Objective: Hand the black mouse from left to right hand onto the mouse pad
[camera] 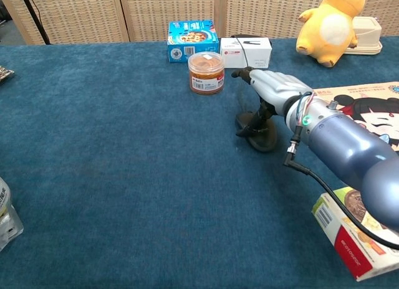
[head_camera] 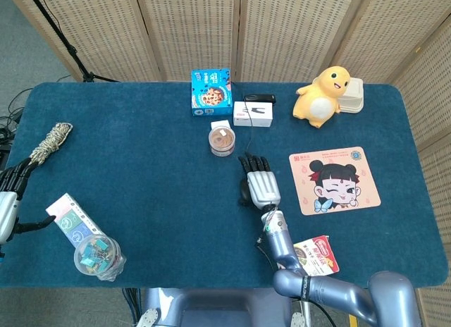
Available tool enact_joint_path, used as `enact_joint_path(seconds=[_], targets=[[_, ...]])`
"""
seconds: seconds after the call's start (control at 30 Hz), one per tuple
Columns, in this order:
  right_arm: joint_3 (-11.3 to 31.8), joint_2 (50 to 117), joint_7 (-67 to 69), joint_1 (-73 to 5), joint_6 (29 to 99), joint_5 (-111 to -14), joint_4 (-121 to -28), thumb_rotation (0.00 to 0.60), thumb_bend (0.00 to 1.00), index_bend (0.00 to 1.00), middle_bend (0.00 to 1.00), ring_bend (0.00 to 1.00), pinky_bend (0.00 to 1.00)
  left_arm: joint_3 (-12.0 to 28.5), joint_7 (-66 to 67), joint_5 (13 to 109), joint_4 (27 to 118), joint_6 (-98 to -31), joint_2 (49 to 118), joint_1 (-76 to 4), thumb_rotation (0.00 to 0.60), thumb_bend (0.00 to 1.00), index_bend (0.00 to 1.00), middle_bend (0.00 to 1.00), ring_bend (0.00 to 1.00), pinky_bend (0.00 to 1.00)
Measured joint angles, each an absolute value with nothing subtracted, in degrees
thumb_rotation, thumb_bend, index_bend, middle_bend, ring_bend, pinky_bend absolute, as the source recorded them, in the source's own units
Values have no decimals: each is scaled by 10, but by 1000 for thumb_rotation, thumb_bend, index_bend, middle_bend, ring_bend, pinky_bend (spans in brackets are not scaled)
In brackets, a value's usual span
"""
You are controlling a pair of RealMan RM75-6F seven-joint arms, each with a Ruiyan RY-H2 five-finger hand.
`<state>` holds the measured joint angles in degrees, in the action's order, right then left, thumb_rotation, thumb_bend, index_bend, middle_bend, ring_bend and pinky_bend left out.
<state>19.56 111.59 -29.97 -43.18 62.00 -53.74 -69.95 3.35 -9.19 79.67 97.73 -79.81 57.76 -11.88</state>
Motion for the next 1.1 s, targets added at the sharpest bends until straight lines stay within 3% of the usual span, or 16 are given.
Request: enact_joint_path(seconds=[0.4, 0.6, 0.7, 0.9, 0.97, 1.1], targets=[[193, 1089, -335, -405, 642, -487, -736, 600, 0, 0, 0, 0, 15, 36, -85, 805, 982, -794, 578, -115, 600, 30, 0, 0, 0, 0], [200, 1089, -323, -407, 631, -477, -728, 600, 0, 0, 0, 3, 237, 37, -88, 805, 982, -792, 577, -113, 600, 29, 0, 0, 0, 0], [201, 1092, -313, -409, 625, -476, -717, 600, 0, 5, 52, 48, 341, 39, -89, 804, 982, -791, 577, -113, 600, 29, 0, 0, 0, 0], [202, 1103, -281, -411, 620, -488, -687, 600, 33, 208, 259, 217, 486, 41, -94, 804, 982, -786, 575, -113, 600, 29, 0, 0, 0, 0], [202, 1107, -267, -412, 621, -498, -675, 600, 125, 303, 317, 273, 519, 41, -96, 804, 981, -785, 575, -113, 600, 29, 0, 0, 0, 0], [198, 1114, -248, -411, 624, -518, -656, 600, 300, 374, 368, 322, 559, 42, -96, 804, 981, -781, 574, -114, 600, 29, 0, 0, 0, 0]])
